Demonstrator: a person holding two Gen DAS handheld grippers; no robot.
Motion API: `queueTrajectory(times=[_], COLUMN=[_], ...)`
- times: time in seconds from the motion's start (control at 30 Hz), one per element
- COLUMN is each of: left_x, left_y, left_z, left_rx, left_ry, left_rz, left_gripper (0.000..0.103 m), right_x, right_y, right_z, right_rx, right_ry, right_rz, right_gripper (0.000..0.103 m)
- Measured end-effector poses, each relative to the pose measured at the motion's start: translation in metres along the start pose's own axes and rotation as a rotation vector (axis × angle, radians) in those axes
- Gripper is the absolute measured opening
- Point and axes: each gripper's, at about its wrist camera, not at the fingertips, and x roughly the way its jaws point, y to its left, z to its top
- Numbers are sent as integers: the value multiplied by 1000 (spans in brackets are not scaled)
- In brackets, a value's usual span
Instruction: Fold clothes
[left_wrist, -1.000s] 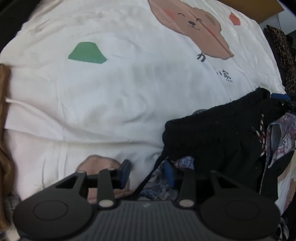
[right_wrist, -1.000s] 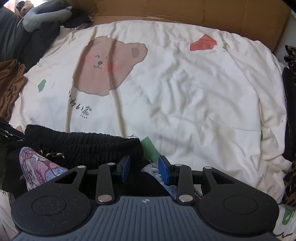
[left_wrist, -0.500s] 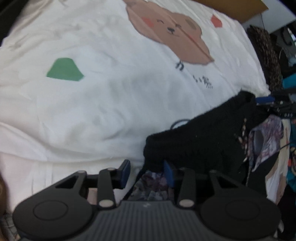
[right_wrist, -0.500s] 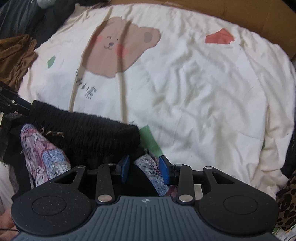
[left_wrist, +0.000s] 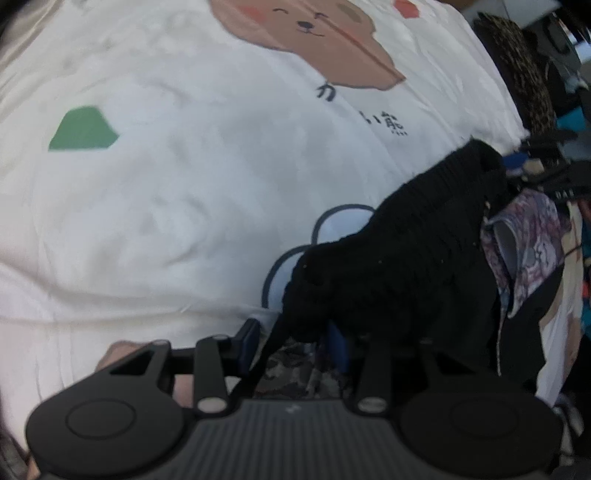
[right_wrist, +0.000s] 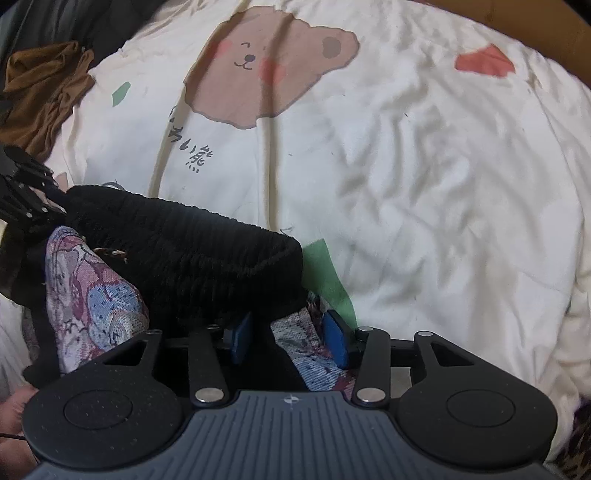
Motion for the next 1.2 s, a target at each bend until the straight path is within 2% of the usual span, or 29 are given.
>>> queueTrajectory(times=[0.17,0.23,0.3,0.5,0.57,0.6,0.63,0.67,0.83,1.0,1.2], left_x=[-3,-3,-1,6,3,1,-2,-3,-10,-29,-58], left_y=[-12,-14,-15,-23,-21,-20,-20,-19,-21,-16,-8], left_z=[-6,-8,-7,0,-3,-5,-7,-9,-11,-12,7], left_rx=[114,117,101,115,113,113,113,113,111,91,49], left_ry=[-31,-41,-43,-57,-66,-71,-75,-79,-111,-176,-267], left_rz=[33,37,35,30,21,10,-1,-9,-10,7,58], left_gripper=[43,43,43,43,42,41,28,24,16,15,13], right_x=[7,9,9,10,9,8,7,5,0,-22,-49], right_y=[16,22,24,20,21,20,20,19,22,20,19], right_z=[8,9,10,4,1,0,-1,-1,-6,-7,6], right_rx=[-91,-130,-143,-94,-105,-103,-92,-79,-48,-3,10], right_ry=[-4,-8,-17,-85,-108,-115,-118,-120,-156,-233,-318], right_rz=[-68,-102,-116,-83,-79,-66,-47,-27,-36,-59,-105], right_gripper=[54,59,60,60,57,49,37,35,22,18,18])
